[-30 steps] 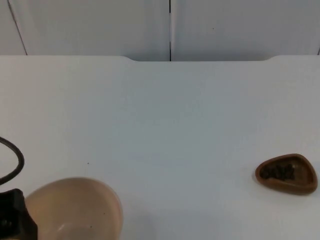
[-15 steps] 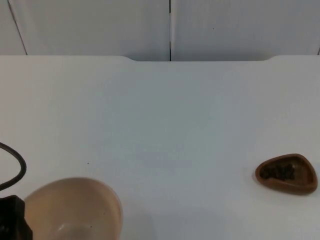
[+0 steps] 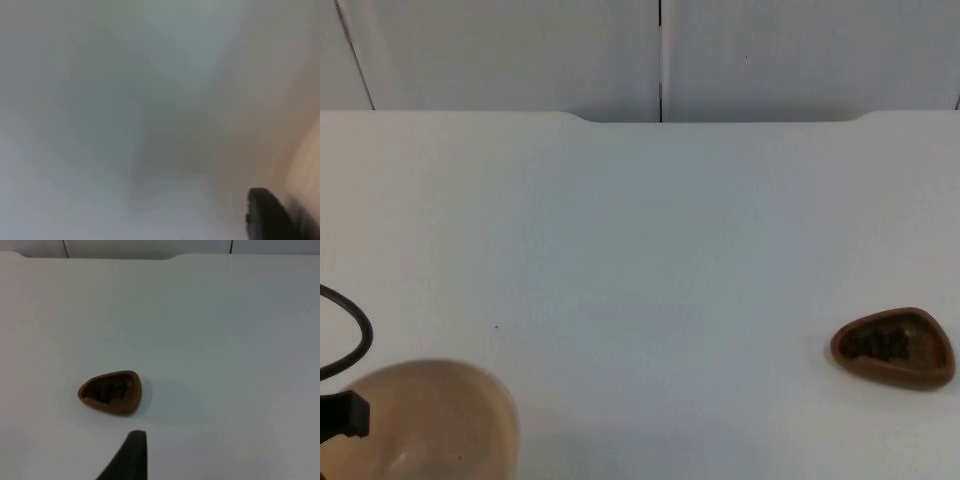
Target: Pick up the bowl with the left hand and pour the coffee beans from the cup into the bowl with the right hand.
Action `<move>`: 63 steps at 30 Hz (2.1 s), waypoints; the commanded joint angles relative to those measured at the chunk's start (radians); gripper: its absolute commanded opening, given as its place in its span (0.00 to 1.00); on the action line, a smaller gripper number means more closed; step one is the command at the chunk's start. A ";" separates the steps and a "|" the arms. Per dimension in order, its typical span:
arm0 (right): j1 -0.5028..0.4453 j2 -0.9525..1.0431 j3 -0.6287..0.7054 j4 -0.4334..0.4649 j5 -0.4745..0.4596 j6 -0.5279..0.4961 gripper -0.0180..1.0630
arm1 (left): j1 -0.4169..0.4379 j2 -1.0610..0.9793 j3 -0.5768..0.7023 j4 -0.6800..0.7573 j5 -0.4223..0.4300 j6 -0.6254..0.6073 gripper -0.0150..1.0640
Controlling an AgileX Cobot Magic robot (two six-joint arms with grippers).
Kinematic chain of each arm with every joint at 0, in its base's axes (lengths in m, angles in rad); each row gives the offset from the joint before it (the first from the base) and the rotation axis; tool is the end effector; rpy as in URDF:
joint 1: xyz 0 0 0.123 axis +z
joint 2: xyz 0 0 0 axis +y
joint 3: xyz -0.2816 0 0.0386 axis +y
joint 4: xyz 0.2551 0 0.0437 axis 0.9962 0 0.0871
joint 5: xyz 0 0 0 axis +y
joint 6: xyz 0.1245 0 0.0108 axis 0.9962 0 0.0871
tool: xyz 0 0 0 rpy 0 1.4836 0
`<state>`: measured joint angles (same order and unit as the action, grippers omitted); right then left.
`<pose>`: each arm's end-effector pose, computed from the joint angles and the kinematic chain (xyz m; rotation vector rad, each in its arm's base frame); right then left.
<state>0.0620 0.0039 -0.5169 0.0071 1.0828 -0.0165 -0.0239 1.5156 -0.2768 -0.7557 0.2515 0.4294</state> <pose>0.0299 0.0026 0.2679 -0.0811 2.0520 0.0368 0.1754 -0.0256 0.0596 -0.3881 2.8981 -0.3051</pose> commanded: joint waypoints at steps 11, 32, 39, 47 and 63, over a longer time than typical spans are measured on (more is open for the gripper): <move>-0.004 -0.004 0.001 0.000 -0.003 0.001 0.99 | 0.003 -0.059 0.002 -0.022 0.097 0.003 0.01; -0.004 -0.004 0.001 0.000 -0.003 0.001 0.99 | 0.003 -0.265 -0.129 -0.011 0.366 -0.018 0.01; -0.004 -0.004 0.001 0.000 -0.003 0.001 0.99 | -0.007 -0.265 -0.203 -0.009 0.440 -0.018 0.01; -0.004 -0.004 0.001 0.000 -0.003 0.001 0.99 | -0.078 -0.242 -0.301 0.063 0.461 -0.088 0.01; -0.004 -0.004 0.001 0.000 -0.003 0.001 0.99 | -0.326 0.018 -0.598 0.382 0.501 -0.338 0.01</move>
<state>0.0620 0.0039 -0.5169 0.0071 1.0828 -0.0165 -0.3384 1.5261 -0.8646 -0.3847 0.7453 0.1063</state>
